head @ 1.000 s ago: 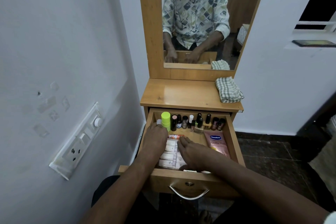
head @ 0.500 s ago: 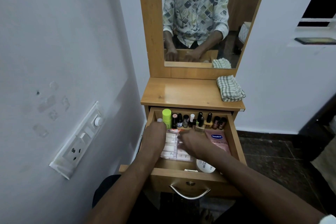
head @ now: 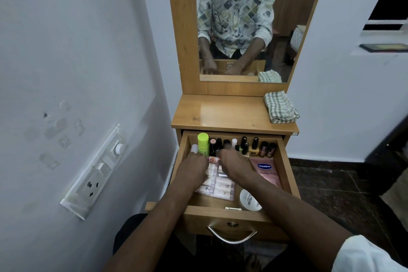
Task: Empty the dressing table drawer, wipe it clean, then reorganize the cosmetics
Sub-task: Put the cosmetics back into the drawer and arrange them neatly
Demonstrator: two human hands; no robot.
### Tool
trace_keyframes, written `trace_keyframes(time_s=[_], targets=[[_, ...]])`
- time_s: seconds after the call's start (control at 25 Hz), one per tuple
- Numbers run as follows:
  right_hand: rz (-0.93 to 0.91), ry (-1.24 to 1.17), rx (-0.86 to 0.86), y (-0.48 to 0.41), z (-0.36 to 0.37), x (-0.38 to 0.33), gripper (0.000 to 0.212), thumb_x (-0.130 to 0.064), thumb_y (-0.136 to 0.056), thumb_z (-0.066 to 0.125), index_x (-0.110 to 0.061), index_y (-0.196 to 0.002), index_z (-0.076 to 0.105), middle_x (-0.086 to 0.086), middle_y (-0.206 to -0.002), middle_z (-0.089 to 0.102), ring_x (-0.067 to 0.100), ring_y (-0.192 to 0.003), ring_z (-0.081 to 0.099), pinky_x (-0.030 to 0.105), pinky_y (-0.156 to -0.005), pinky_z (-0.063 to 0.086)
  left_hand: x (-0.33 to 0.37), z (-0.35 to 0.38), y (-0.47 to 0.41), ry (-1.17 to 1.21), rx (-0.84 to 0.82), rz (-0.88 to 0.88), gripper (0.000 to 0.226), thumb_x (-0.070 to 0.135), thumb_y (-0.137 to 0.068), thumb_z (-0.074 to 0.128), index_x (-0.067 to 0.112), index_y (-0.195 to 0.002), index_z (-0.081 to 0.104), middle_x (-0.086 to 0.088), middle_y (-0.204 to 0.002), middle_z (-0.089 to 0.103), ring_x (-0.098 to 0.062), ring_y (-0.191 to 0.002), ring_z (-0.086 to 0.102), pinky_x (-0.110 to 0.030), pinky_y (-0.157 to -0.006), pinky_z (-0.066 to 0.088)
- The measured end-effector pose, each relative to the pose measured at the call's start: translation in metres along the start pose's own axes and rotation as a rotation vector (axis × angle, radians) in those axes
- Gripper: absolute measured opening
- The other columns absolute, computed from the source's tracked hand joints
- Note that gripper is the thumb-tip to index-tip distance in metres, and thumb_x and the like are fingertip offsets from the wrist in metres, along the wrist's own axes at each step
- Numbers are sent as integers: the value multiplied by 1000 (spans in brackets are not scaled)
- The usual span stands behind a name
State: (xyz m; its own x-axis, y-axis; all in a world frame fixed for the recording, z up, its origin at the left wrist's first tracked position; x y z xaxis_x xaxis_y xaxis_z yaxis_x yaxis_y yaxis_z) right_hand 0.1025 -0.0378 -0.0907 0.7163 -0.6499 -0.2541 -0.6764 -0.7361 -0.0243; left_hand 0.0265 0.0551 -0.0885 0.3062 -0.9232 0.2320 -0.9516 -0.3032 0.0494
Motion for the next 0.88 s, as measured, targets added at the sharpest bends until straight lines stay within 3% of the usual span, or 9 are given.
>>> trace_keyframes(time_s=[0.2, 0.4, 0.6, 0.68, 0.88], targets=[[-10, 112, -21, 4, -3, 1, 18, 5, -90, 52, -12, -87, 53, 9, -86, 56, 25, -73, 58, 37, -65, 53, 3, -4, 2, 6, 28, -19, 41, 8, -79, 75, 2, -117, 61, -12, -105, 65, -24, -111, 57, -32, -75, 51], [-17, 211, -95, 5, -2, 12, 15, -1, -93, 52, -8, -103, 61, 10, -95, 66, 25, -79, 62, 32, -63, 44, 3, -6, 3, 29, 24, -44, 40, 8, -80, 75, 5, -117, 61, -13, -113, 62, -24, -104, 61, -30, -72, 49], [19, 199, -137, 10, -6, 26, 15, -12, -95, 55, -10, -108, 62, 9, -107, 63, 24, -91, 61, 34, -75, 51, 4, -6, 4, 23, 38, -39, 38, 7, -78, 76, 7, -114, 63, -12, -116, 57, -24, -94, 63, -28, -70, 47], [45, 183, -164, 13, -7, 28, 14, -13, -95, 55, -11, -108, 61, 9, -106, 63, 22, -89, 59, 30, -72, 47, 4, -6, 4, 19, 41, -35, 36, 8, -78, 77, 8, -112, 66, -12, -117, 55, -23, -90, 63, -27, -70, 46], [112, 176, -136, 15, -15, 29, 17, -6, -93, 58, -9, -110, 60, 10, -107, 64, 20, -81, 51, 28, -67, 39, 4, -7, 6, 10, 68, -25, 32, 7, -81, 74, 5, -112, 65, -13, -114, 58, -24, -109, 57, -31, -80, 51]])
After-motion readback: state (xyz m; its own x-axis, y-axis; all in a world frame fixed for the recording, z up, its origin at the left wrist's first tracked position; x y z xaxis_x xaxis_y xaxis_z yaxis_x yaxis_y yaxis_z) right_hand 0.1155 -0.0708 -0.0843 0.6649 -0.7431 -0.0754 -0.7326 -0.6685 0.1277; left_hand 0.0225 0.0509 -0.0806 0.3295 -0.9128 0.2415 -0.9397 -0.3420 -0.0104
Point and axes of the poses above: each hand's wrist, its own y-axis away from the middle knuckle, its own z-axis out of the palm, x = y × z, the point moved 6 cm from there along -y, towards the middle knuckle
